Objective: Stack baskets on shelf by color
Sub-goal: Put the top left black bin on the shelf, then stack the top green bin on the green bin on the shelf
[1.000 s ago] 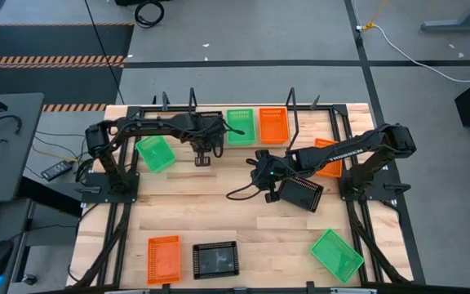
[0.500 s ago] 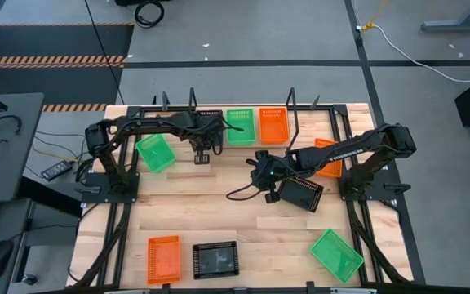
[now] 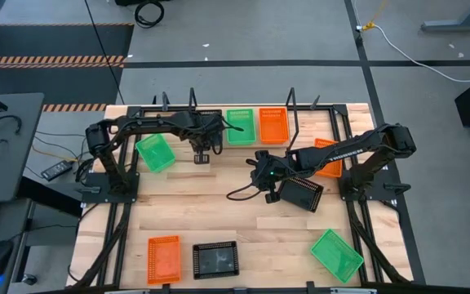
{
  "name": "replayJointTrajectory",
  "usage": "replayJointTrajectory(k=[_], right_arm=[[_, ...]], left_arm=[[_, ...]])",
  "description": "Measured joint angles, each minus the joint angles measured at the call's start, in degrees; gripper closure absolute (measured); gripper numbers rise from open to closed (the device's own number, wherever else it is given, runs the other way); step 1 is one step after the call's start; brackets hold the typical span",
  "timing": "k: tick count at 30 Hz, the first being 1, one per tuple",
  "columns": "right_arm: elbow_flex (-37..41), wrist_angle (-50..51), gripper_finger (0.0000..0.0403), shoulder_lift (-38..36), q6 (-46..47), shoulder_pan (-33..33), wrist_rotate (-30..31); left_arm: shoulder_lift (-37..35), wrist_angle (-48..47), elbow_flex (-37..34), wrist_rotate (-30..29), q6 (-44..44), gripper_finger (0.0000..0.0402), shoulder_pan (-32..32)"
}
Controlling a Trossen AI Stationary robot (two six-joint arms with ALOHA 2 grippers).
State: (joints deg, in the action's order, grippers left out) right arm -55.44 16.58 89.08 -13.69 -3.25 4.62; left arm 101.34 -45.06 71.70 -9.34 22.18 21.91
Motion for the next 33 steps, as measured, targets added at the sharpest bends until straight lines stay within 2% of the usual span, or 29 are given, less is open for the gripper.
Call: replayJointTrajectory(k=[8, 17, 26, 33], right_arm=[[0.0, 0.0, 0.0266, 0.0, 0.0, 0.0, 0.0], [0.0, 0.2, 0.0266, 0.0, 0.0, 0.0, 0.0], [0.0, 0.3, 0.0266, 0.0, 0.3, 0.0, -0.4], [0.0, 0.4, 0.0266, 0.0, 1.1, 0.0, -1.9]], left_arm=[[-0.7, -0.3, 0.4, 0.0, -0.5, 0.0331, 0.0], [-3.4, -4.2, 6.5, 0.0, -2.6, 0.0306, -1.2], [-3.4, -19.2, 13.2, 0.0, -10.3, 0.0277, -5.4], [-3.5, -36.6, 12.7, 0.0, -21.3, 0.0261, -8.0]])
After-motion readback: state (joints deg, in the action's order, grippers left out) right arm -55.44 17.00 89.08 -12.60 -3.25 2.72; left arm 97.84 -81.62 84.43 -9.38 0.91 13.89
